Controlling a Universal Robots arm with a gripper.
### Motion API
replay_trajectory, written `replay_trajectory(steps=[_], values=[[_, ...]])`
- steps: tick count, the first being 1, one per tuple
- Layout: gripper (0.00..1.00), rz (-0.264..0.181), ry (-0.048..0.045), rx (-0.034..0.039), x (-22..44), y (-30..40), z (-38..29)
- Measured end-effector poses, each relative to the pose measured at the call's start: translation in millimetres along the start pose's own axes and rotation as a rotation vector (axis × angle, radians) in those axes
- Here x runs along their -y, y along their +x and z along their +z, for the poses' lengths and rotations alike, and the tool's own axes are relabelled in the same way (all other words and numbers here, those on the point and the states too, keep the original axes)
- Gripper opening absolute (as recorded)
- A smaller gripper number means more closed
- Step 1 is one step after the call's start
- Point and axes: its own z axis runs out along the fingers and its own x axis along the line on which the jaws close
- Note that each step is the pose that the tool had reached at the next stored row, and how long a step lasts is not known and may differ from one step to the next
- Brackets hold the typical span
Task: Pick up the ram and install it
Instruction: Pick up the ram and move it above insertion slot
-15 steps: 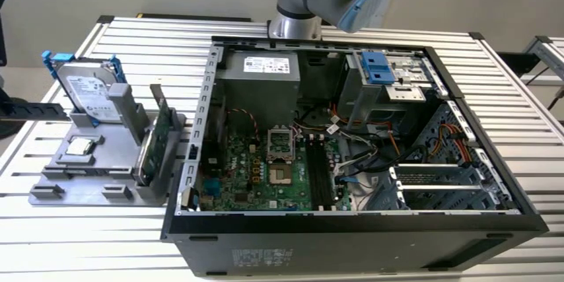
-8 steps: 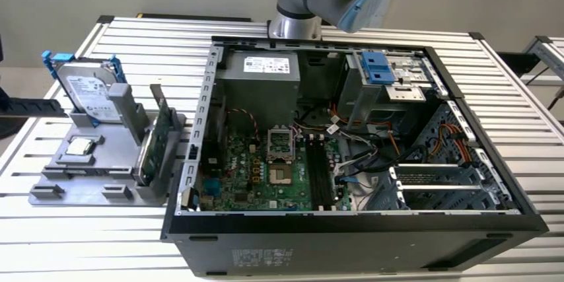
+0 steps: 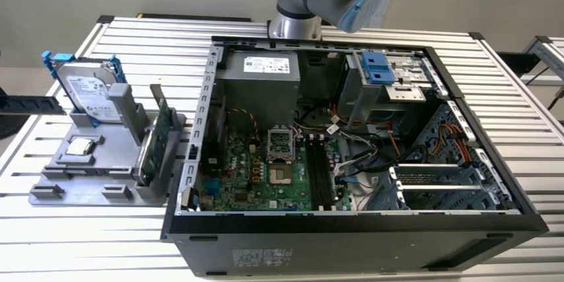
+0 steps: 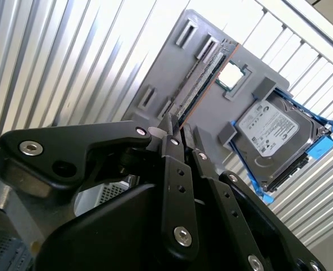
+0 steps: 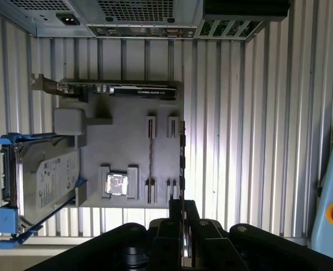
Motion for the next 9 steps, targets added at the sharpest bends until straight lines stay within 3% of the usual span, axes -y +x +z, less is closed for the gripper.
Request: replay_trajectory(steps=[9], values=[[0.00, 0.000, -0.0001, 0.0000, -0.1, 2.5, -0.4]])
